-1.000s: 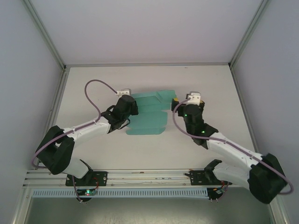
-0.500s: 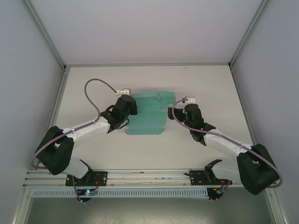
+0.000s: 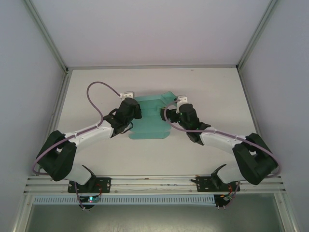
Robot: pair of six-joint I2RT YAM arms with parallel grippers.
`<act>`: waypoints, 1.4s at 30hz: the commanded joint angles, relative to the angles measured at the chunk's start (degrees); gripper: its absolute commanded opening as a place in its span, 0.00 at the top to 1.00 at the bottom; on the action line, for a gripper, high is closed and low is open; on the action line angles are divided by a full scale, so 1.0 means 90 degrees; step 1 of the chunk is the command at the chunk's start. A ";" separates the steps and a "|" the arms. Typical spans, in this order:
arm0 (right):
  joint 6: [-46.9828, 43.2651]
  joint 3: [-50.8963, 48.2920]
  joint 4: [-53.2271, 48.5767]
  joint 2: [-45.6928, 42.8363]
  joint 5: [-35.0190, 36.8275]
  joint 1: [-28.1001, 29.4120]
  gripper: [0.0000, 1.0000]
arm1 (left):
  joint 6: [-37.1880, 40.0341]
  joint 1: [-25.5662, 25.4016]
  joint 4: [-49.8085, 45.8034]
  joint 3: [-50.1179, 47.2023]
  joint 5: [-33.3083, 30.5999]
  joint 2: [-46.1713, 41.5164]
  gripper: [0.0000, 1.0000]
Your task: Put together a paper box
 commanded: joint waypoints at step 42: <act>-0.2959 0.1605 -0.3285 0.0248 -0.6502 -0.2075 0.27 | 0.0526 0.0067 0.0510 -0.0435 -0.0049 -0.0075 1.00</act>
